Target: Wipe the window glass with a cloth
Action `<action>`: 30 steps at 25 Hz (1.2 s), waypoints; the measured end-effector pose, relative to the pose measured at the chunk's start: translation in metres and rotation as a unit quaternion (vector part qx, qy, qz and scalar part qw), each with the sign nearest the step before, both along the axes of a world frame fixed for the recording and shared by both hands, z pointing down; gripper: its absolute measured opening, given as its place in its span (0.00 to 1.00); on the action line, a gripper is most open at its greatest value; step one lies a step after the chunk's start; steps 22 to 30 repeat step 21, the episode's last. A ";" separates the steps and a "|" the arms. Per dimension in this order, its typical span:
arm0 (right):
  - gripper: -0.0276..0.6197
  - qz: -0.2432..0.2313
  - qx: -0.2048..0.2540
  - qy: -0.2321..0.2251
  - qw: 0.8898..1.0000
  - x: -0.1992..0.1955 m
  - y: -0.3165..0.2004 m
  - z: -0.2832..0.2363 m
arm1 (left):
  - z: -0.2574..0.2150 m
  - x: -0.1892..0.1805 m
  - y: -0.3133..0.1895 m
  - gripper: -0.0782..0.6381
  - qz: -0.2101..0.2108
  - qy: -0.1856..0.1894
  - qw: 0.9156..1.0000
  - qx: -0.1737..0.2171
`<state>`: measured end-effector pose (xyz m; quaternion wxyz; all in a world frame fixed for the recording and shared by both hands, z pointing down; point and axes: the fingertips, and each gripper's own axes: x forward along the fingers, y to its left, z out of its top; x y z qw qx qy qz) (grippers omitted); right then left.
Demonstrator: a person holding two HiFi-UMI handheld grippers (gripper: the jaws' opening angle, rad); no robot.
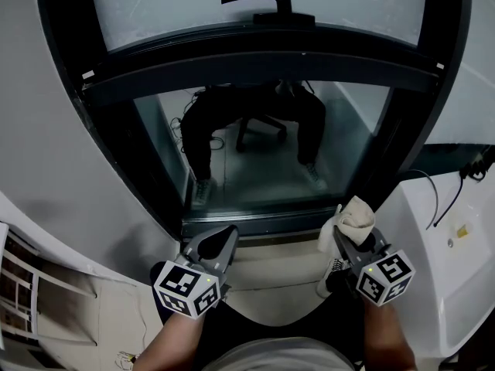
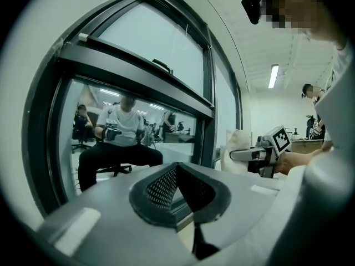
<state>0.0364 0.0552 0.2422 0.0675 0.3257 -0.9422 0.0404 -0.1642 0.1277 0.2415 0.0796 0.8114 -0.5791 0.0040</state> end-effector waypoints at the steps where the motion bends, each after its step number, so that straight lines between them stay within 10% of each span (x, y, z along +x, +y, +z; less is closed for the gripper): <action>1: 0.17 0.000 0.000 0.000 1.000 0.000 0.000 0.001 | -0.001 0.000 0.000 0.13 0.000 0.000 1.000 0.000; 30: 0.17 0.005 -0.008 -0.002 1.000 0.002 0.000 0.008 | -0.009 0.013 0.002 0.13 0.010 0.010 1.000 0.014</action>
